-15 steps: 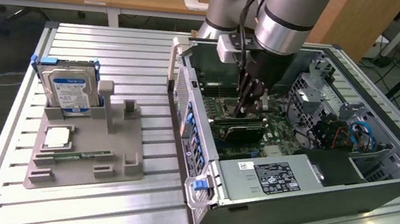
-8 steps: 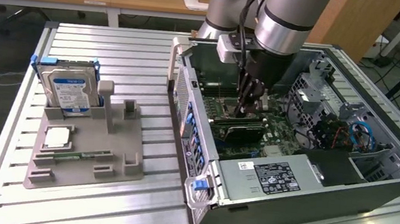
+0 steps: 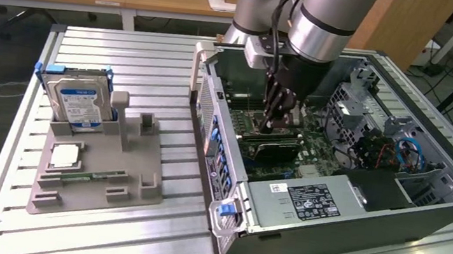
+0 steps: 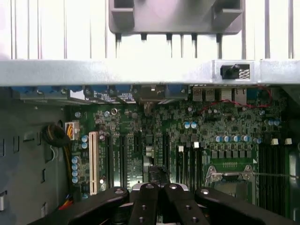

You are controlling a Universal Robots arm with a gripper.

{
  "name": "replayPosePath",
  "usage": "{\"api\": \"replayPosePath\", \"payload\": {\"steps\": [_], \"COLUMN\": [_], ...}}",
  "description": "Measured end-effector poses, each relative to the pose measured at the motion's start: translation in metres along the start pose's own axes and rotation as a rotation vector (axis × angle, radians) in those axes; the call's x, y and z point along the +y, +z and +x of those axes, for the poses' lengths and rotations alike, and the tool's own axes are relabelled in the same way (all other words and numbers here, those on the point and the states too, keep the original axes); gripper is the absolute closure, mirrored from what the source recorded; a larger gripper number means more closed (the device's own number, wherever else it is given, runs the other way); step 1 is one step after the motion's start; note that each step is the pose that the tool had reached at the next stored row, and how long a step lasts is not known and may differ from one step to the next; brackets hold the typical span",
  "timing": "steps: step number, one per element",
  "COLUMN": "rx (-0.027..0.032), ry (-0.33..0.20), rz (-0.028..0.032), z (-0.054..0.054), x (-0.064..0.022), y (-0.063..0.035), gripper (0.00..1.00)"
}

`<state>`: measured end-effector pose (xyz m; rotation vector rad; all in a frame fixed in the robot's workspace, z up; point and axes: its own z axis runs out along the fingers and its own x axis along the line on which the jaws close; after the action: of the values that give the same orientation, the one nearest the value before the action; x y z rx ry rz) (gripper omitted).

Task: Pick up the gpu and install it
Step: 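Press down on the gpu until it lock into place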

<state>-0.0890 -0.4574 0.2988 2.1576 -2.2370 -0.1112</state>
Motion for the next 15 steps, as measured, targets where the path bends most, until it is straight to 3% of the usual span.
{"api": "replayPosePath", "payload": {"steps": [10,15], "rx": [0.0000,0.0001], "ry": [0.000,0.000], "rz": [-0.0036,-0.0039], "z": [0.000,0.001], "x": [0.0014,0.0135], "y": [0.0005,0.0034], "gripper": [0.89,0.89]}}
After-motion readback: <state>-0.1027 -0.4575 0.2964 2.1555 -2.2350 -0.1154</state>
